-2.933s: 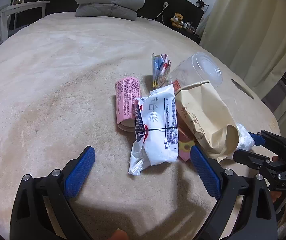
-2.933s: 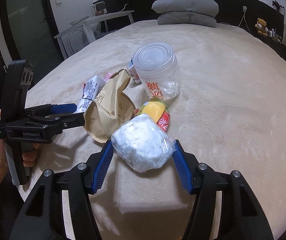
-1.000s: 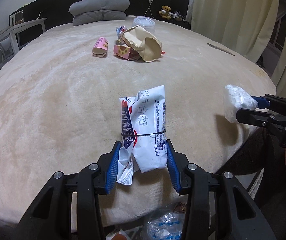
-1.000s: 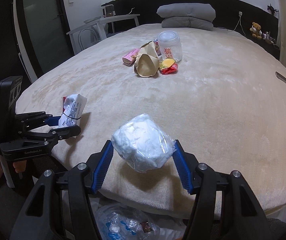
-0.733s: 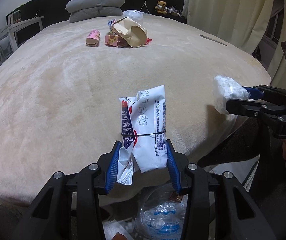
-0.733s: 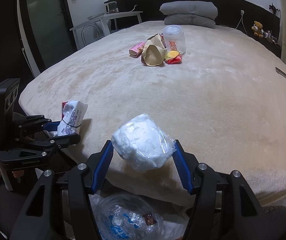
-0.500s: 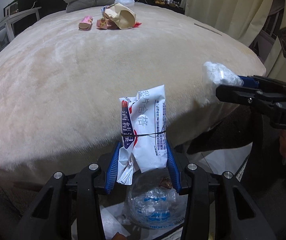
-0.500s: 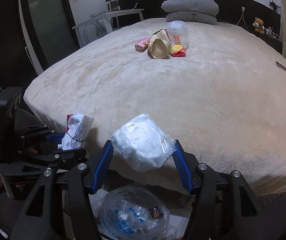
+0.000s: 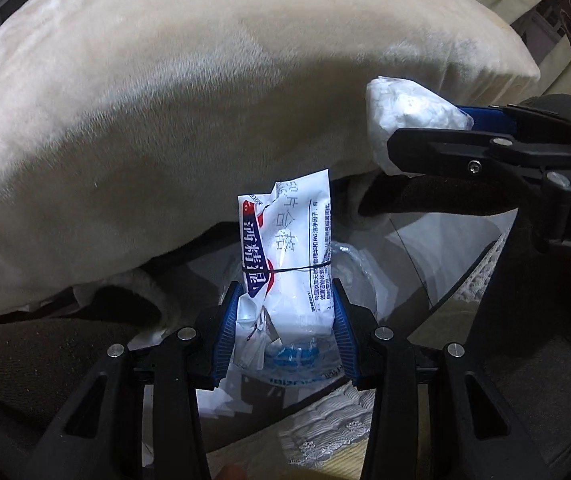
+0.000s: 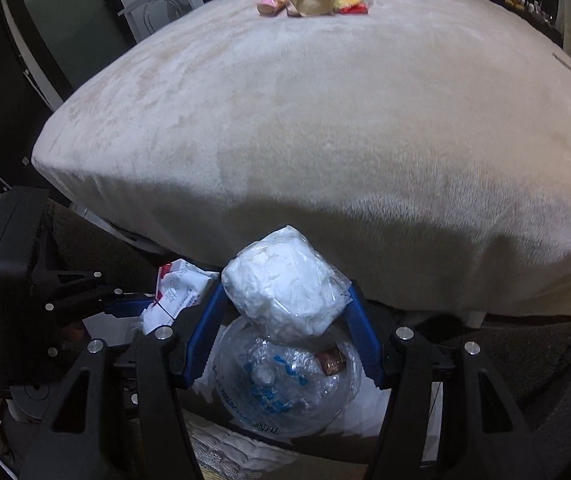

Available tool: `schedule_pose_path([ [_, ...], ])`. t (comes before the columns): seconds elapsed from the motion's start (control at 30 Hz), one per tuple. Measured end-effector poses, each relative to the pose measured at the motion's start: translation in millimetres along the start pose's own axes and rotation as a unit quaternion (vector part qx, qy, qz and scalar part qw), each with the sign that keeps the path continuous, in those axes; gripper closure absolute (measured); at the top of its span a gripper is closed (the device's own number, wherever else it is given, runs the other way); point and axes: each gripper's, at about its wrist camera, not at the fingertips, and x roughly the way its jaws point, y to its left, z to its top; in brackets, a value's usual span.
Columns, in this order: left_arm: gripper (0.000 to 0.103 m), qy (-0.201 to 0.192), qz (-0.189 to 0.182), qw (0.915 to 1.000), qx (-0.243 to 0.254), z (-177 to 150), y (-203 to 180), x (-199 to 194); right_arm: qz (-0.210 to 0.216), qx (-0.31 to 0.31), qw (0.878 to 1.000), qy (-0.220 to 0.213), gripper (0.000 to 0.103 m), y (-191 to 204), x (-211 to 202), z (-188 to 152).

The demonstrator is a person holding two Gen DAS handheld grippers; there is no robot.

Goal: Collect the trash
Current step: 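Open the left tool over the bag while the right tool drops its bundle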

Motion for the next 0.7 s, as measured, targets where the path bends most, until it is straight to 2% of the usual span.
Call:
schedule_pose_path([
  [0.3,0.06,0.109,0.021,0.9931,-0.036,-2,13,63,-0.01,0.073,0.99,0.117,0.043,-21,63,-8],
  [0.43,0.06,0.143,0.026,0.9887,-0.037,-6,15,81,-0.021,0.086,0.983,0.16,0.043,-21,89,-13],
  [0.7,0.06,0.184,0.046,0.9814,-0.03,-6,14,114,-0.039,0.118,0.964,0.237,0.043,-26,139,-28],
])
